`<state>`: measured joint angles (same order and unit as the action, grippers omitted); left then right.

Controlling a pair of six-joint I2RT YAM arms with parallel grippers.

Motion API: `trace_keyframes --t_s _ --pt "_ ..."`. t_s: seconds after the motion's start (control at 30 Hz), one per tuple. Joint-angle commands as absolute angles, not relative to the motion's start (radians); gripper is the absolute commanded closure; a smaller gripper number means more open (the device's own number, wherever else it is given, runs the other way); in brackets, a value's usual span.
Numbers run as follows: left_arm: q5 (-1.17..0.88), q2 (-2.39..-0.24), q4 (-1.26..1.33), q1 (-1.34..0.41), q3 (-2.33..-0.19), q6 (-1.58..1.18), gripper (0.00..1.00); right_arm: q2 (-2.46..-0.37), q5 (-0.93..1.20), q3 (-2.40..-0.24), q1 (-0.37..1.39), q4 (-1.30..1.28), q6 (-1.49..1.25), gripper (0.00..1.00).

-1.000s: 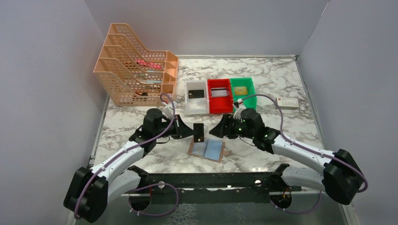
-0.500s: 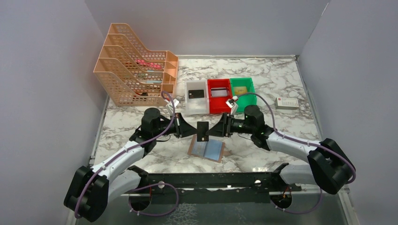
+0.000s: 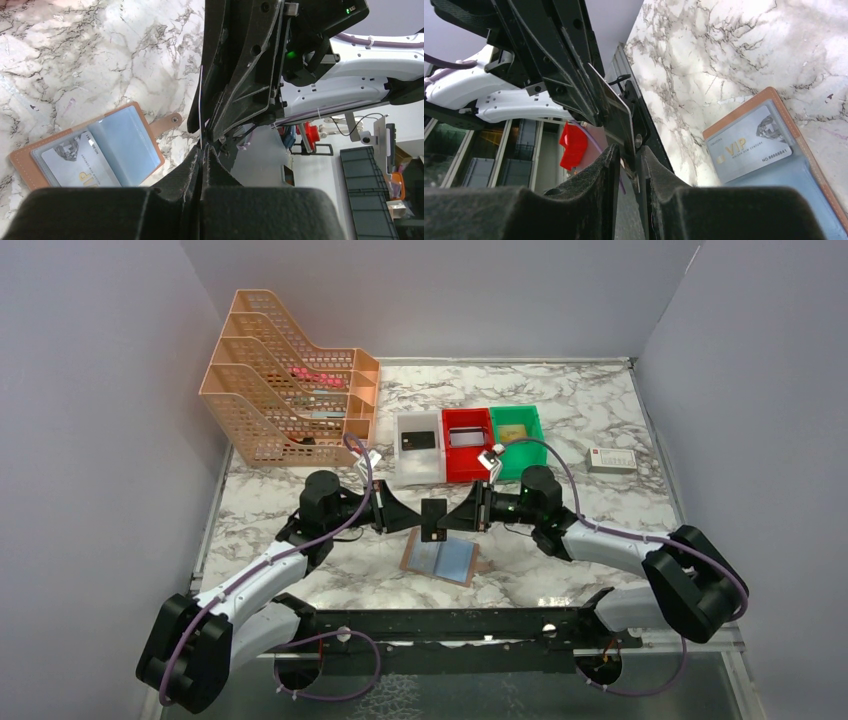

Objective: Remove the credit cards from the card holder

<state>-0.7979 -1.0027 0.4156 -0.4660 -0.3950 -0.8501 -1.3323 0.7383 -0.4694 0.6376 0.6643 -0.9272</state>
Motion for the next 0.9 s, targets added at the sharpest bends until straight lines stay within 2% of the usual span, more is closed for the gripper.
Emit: trace_keyframes --t_s 0.0,0.1,0.37,0.43,0.5,0.6,0.67,0.73,0.87 --pt "-0.832 -1.009 0.459 -0.462 -0.381 -0.847 1.00 -1.358 0.777 -0.456 0.637 0.786 -0.971 0.74" --pt "-0.832 -1.007 0.459 -0.461 -0.374 -0.850 1.00 -1.364 0.768 -0.448 0.637 0.815 -0.981 0.74" --pt "-0.792 -0.988 0.458 -0.462 -0.361 -0.857 1.00 -1.334 0.730 -0.418 0.635 0.806 -0.977 0.89" --pt "-0.776 -0.987 0.454 -0.462 -0.359 -0.855 0.84 -1.320 0.715 -0.406 0.635 0.802 -0.977 0.92" --pt "-0.753 -0.987 0.439 -0.462 -0.360 -0.849 0.61 -1.308 0.704 -0.405 0.635 0.786 -0.969 0.94" --pt "-0.698 -0.973 0.353 -0.462 -0.382 -0.806 0.48 -1.289 0.684 -0.424 0.635 0.717 -0.932 0.97" --pt "-0.612 -0.952 0.210 -0.462 -0.425 -0.731 0.35 -1.276 0.666 -0.443 0.635 0.646 -0.896 0.97" --pt "-0.498 -0.926 0.013 -0.462 -0.490 -0.649 0.23 -1.262 0.622 -0.474 0.635 0.551 -0.836 0.98" --pt "-0.220 -0.864 -0.240 -0.462 -0.581 -0.545 0.06 -1.240 0.453 -0.592 0.635 0.282 -0.686 0.98"
